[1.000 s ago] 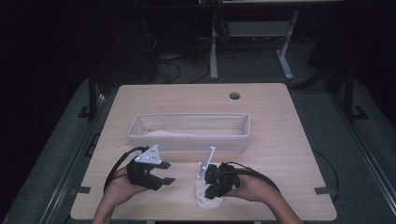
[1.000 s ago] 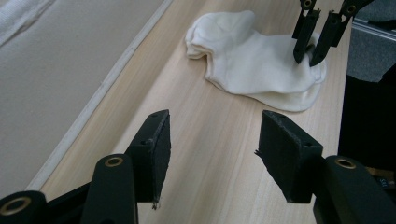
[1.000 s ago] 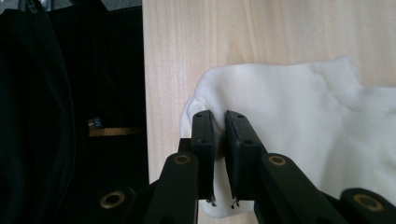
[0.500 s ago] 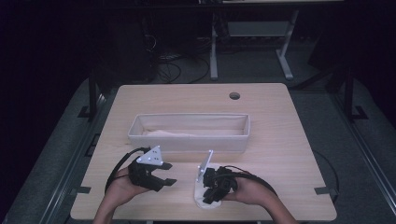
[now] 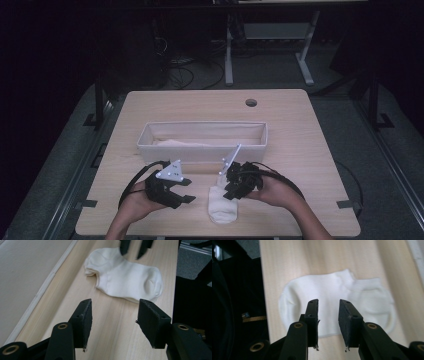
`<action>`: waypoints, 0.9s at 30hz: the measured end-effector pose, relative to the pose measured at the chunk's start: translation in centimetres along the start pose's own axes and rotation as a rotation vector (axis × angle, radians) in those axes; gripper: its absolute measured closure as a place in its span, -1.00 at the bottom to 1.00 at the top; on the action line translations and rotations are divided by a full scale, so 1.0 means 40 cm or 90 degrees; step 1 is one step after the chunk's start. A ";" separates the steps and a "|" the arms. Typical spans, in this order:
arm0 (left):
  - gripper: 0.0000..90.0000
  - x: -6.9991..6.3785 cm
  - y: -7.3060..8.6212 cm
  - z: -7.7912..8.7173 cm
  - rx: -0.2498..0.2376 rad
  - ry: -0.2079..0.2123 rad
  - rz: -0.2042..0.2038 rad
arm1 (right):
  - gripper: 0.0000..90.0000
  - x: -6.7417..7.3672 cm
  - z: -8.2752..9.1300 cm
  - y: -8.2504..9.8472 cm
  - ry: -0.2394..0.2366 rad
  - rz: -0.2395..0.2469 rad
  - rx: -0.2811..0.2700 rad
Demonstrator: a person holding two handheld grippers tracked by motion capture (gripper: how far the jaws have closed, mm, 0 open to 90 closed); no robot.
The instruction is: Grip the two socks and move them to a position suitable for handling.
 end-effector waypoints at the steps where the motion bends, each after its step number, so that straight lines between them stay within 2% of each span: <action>1: 0.04 -0.004 -0.002 -0.001 0.003 0.003 -0.002 | 0.53 -0.005 0.002 0.001 0.004 -0.003 -0.001; 6: 0.09 -0.023 -0.013 -0.019 0.009 0.021 -0.019 | 0.53 -0.038 0.015 0.003 0.012 -0.015 -0.016; 14: 0.24 -0.057 -0.042 -0.040 0.009 0.046 -0.042 | 0.53 -0.077 0.013 0.007 0.026 -0.031 -0.017; 18: 0.35 -0.076 -0.058 -0.066 0.015 0.061 -0.060 | 0.52 -0.102 0.010 0.010 0.041 -0.038 -0.017; 23: 0.43 -0.100 -0.071 -0.106 0.017 0.070 -0.062 | 0.50 -0.121 0.001 0.013 0.052 -0.041 -0.011; 27: 0.47 -0.121 -0.071 -0.144 0.027 0.086 -0.067 | 0.48 -0.138 -0.014 0.020 0.060 -0.046 0.009</action>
Point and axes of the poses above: each handheld gripper's, and its own axes: z roughly backward along the jaws, y roughly out of its underside, x roughly to its left, the point moved 8 cm from there along -z, roughly forward along the jaws, and after that the axes turned 10 degrees about -y, right-handed, at the moved point
